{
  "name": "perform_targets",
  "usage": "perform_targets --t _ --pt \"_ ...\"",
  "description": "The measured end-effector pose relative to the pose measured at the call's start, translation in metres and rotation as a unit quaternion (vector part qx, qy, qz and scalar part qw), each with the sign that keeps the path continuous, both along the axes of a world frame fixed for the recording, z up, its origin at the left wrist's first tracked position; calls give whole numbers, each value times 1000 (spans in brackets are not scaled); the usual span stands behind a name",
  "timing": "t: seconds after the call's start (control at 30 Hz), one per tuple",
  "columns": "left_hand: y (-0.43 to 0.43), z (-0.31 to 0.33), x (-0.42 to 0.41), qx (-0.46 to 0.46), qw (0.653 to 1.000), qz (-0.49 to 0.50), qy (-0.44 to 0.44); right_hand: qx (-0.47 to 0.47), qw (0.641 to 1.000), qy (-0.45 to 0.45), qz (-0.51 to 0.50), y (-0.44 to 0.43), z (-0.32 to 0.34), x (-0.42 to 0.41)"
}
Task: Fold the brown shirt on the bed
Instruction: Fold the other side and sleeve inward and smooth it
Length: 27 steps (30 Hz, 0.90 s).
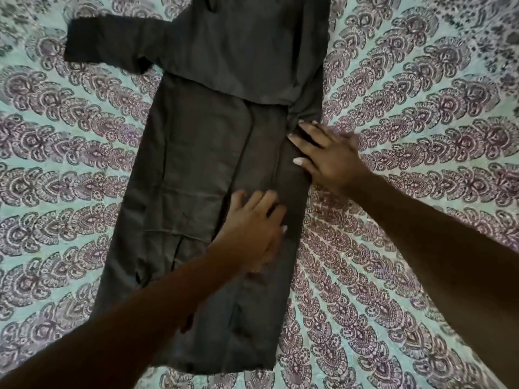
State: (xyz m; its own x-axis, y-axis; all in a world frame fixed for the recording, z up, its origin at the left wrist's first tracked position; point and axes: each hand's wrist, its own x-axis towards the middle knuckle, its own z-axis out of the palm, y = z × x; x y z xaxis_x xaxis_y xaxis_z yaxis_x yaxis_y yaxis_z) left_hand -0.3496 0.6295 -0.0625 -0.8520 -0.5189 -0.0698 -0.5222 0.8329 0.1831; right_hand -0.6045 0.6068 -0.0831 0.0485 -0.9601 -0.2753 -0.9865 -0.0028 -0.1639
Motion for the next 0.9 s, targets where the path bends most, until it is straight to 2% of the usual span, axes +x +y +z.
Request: perform_targets --t 0.13,0.23,0.37,0.53,0.6,0.77,0.83,0.9 --pt "-53 -18 -36 -11 999 24 20 16 999 19 23 -17 14 -9" --pt "-70 -32 -42 8 999 43 11 -8 999 -31 16 -30 17 -15" --pt "-67 -43 -39 28 998 60 13 -90 991 -83 -50 -72 14 -29" --pt "-64 -46 -39 44 998 55 -5 -201 975 -65 -68 -150 23 -49" --pt "-66 -48 -41 42 998 45 -4 -170 980 -58 -84 -187 34 -54" --pt "-76 -50 -43 19 999 29 12 17 995 31 -93 -262 41 -70" --pt "-74 -52 -42 14 1000 20 13 50 993 27 -99 -278 33 -79" --pt "-74 -53 -42 10 1000 16 15 41 994 -18 -97 -284 28 -87"
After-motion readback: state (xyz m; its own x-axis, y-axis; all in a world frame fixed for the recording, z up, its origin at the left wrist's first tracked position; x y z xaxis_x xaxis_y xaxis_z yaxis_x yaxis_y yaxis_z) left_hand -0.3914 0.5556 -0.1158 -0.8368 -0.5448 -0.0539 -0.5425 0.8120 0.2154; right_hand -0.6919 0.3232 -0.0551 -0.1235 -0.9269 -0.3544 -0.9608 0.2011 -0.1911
